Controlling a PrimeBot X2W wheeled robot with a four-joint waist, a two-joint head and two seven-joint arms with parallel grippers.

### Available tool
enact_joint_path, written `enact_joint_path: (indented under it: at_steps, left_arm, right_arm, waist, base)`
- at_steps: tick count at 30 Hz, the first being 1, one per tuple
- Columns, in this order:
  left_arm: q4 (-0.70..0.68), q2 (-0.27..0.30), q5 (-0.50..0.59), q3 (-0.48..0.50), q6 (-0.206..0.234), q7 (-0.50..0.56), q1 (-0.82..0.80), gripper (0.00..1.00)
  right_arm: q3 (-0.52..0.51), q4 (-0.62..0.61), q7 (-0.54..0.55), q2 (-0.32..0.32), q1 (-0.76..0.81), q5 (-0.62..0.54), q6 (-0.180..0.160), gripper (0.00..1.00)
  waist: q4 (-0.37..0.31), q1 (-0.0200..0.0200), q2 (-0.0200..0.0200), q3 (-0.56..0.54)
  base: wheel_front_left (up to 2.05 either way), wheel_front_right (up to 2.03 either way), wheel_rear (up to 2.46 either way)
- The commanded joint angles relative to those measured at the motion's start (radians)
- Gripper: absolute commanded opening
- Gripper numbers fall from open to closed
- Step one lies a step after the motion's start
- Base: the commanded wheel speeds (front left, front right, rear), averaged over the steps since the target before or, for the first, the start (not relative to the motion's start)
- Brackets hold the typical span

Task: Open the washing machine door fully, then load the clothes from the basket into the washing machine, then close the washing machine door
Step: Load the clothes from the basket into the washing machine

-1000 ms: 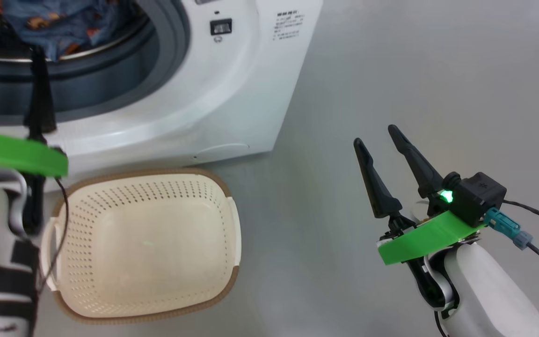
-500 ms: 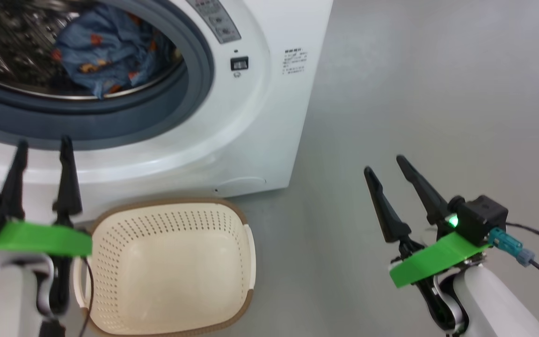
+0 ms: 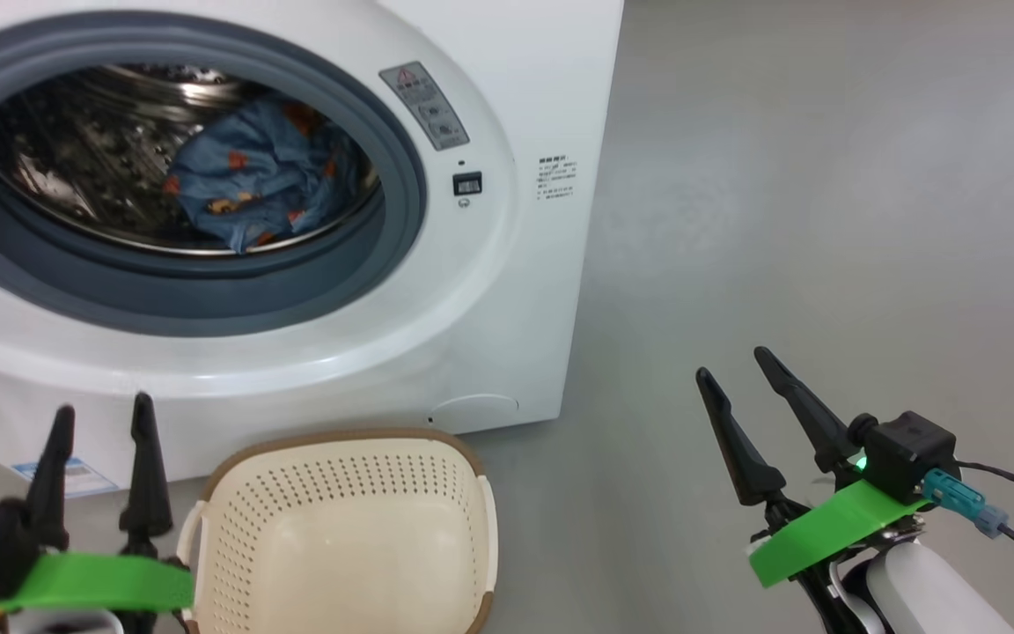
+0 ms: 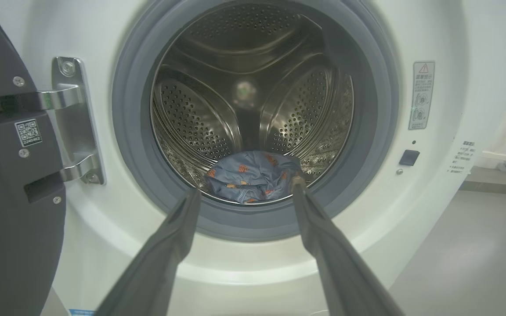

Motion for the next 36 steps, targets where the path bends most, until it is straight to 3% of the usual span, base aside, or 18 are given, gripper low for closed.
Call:
enact_joint_path:
  at_steps: [1, 21, 36]
  left_arm:
    - [-0.043, 0.008, 0.009, 0.042, -0.001, -0.005, 0.007, 1.00]
    - [-0.104, -0.062, 0.033, 0.076, -0.002, -0.005, 0.137, 1.00]
    - [-0.101, -0.068, 0.039, 0.067, -0.002, -0.005, 0.141, 1.00]
  right_arm:
    - [0.011, -0.021, -0.008, -0.016, 0.009, 0.015, 0.007, 1.00]
    - [-0.019, -0.033, -0.008, -0.034, 0.051, 0.022, 0.007, 1.00]
    - [-0.025, -0.036, -0.008, -0.041, 0.058, 0.022, 0.007, 1.00]
  waist:
    - [0.007, 0.0001, 0.0000, -0.023]
    - [0.025, 0.0001, 0.0000, -0.076]
    - [0.038, 0.0001, 0.0000, -0.088]
  base:
    - [0.00, 0.00, 0.00]
    - [0.00, 0.00, 0.00]
    - [0.00, 0.00, 0.00]
